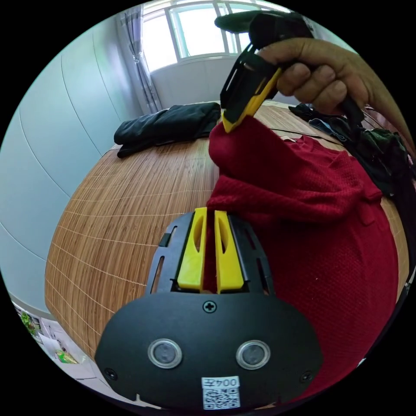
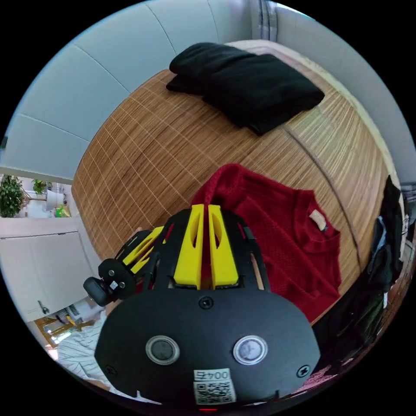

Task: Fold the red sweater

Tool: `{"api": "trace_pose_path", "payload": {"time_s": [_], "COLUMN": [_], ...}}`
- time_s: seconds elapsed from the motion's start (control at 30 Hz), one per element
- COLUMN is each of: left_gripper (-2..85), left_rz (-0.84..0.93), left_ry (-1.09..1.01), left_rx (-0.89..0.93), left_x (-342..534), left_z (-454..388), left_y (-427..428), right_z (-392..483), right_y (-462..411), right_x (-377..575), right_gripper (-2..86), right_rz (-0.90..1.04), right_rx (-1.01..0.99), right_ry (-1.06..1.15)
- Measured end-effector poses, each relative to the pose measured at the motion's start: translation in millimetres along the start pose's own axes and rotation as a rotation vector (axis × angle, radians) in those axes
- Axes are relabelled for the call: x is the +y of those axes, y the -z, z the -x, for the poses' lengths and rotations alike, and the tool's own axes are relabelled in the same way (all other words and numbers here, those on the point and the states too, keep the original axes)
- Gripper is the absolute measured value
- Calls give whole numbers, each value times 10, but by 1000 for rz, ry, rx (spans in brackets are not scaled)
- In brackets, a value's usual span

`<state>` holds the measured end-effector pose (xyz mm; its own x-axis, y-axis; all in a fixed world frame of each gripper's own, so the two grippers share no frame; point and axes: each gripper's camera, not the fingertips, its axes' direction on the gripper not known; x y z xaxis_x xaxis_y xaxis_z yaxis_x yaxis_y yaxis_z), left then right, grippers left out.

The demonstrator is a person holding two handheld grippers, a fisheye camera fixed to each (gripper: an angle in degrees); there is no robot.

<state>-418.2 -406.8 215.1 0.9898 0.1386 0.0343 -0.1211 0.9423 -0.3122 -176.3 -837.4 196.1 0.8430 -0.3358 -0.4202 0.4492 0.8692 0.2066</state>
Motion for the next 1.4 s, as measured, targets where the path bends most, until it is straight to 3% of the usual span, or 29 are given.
{"api": "trace_pose_path", "payload": {"time_s": [0.13, 0.33, 0.4, 0.47, 0.57, 0.7, 0.93, 1.0, 1.07, 1.17, 1.23, 1.4], "left_gripper": [27, 28, 28, 26, 23, 16, 4, 3, 3, 3, 2, 2], "left_rz": [9, 54, 58, 64, 64, 61, 96, 66, 36, 9, 15, 118], "left_ry": [50, 82, 75, 64, 57, 65, 45, 27, 127, 343, 392, 368], "left_rx": [-6, -52, -75, -110, -129, -116, -193, -137, 116, 428, 451, 419], "left_x": [50, 74, 77, 79, 85, 101, 230, 383, 652, 1070, 1258, 1402], "left_z": [62, 97, 84, 69, 96, 216, 507, 505, 599, 773, 796, 878], "left_y": [-25, -96, -100, -100, -82, -14, 572, 802, 1011, 1047, 1016, 830], "right_z": [-53, -313, -435, -632, -923, -1175, -1162, -1176, -1299, -1587, -1838, -2530], "right_y": [189, -594, -466, 142, 875, 1241, 729, 540, 323, 481, 702, 1439], "right_x": [15, 125, 305, 813, 1661, 2930, 5278, 5576, 5832, 6100, 6173, 6398], "right_gripper": [4, 36, 43, 43, 41, 18, -6, -7, -6, -5, -2, 60], "right_rz": [-129, -24, -113, -452, -700, -708, -374, -287, -202, -289, -299, -626], "right_rx": [198, 172, 94, -5, -69, -21, 202, 222, 212, 101, -34, -283], "right_ry": [-21, -93, -153, -227, -263, -280, -378, -377, -397, -468, -513, -625]}}
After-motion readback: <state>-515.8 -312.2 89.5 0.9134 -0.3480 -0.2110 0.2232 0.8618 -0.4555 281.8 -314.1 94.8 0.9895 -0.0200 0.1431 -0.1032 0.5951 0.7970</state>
